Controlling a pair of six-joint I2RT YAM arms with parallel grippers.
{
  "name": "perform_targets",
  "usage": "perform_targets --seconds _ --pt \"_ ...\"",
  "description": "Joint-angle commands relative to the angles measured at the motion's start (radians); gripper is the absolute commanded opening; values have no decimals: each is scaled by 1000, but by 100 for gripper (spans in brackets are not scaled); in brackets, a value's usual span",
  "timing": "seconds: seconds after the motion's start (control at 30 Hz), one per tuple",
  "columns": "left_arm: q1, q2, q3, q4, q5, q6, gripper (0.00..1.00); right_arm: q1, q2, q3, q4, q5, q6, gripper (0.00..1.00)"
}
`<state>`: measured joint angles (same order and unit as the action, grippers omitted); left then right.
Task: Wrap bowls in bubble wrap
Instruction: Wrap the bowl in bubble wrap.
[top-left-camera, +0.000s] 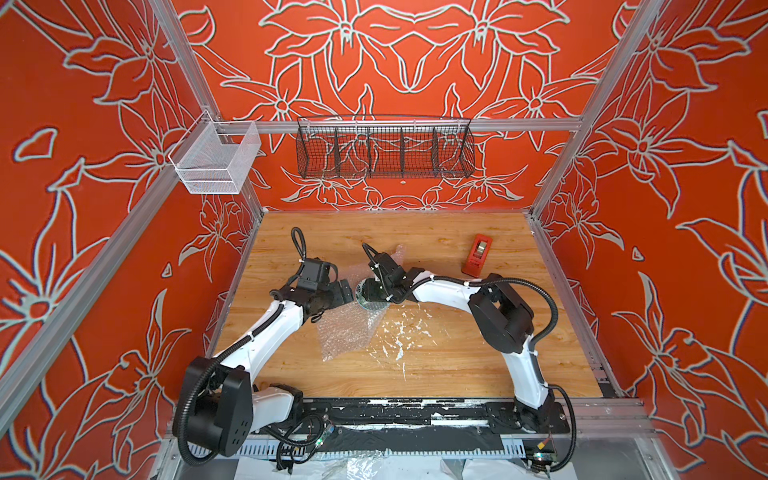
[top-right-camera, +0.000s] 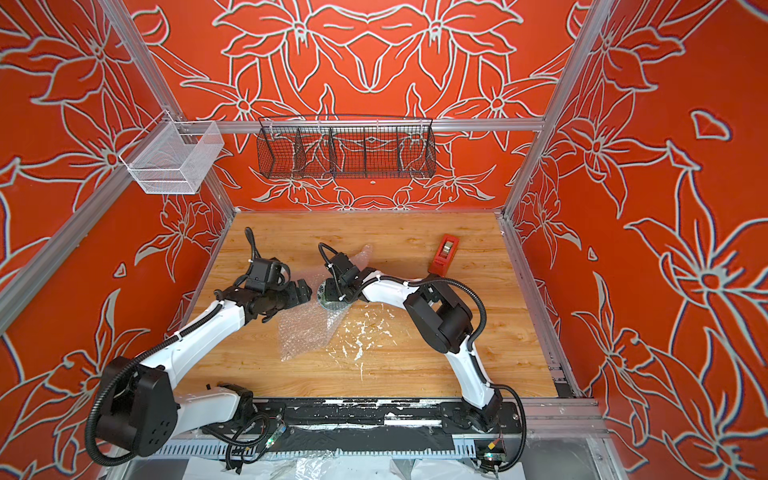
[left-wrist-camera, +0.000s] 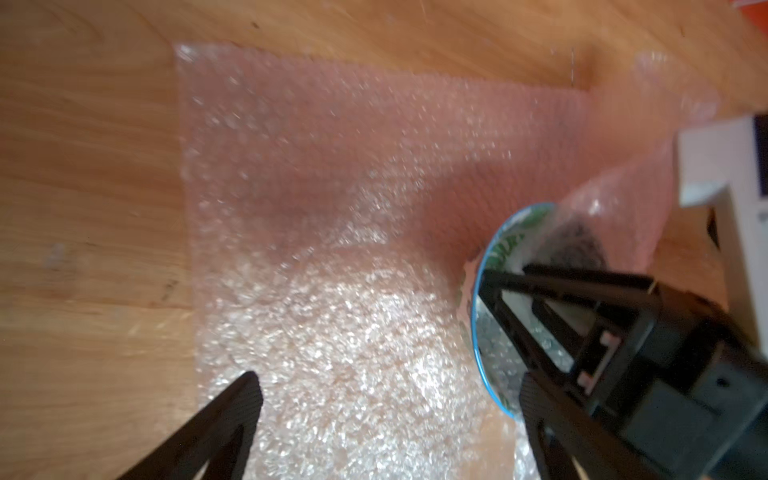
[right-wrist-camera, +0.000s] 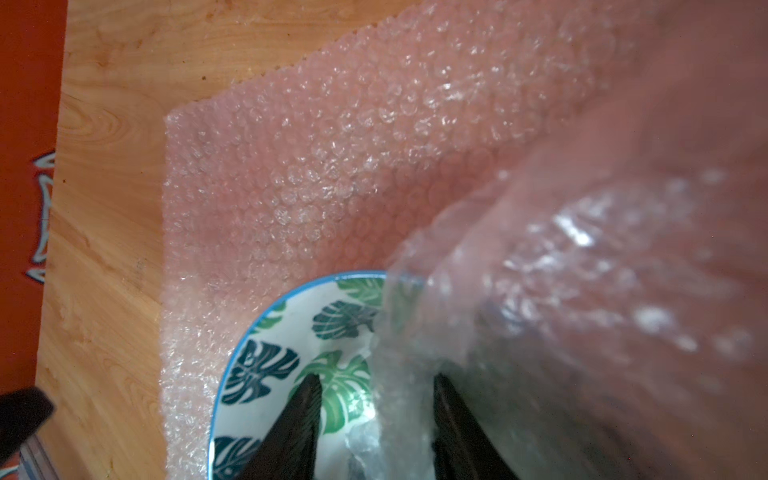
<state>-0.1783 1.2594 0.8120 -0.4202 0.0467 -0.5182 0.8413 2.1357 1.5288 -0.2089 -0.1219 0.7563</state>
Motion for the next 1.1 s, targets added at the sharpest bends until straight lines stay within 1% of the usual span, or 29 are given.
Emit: perform_targets --seconds 0.0,0.1,0.17,0.4,0.47,0.57,0.63,0.77,0.83,0.9,1.07 --pt "74 50 41 -79 -36 -23 97 7 42 34 -86 34 -1 46" --pt "150 133 76 -69 9 -13 97 13 54 58 -115 41 -5 49" --pt "178 195 111 -65 25 4 97 17 57 72 -135 43 -8 50" --pt "234 407 261 -60 79 48 97 21 58 91 -171 64 -7 53" --pt "248 454 285 -33 122 59 97 21 59 91 -175 64 -10 53" --pt "260 475 269 28 161 38 97 22 57 91 -178 61 -12 53" --pt "262 491 273 31 180 29 97 21 55 87 -181 65 -15 53" --pt "261 543 312 -16 145 24 97 21 48 84 -178 66 -20 53" --pt "262 569 327 -28 140 27 100 21 48 83 -175 64 -20 54" --pt "263 589 333 -28 134 23 96 22 49 85 -176 64 -22 54" --pt "263 619 332 -9 146 25 93 22 54 91 -183 61 -29 54"
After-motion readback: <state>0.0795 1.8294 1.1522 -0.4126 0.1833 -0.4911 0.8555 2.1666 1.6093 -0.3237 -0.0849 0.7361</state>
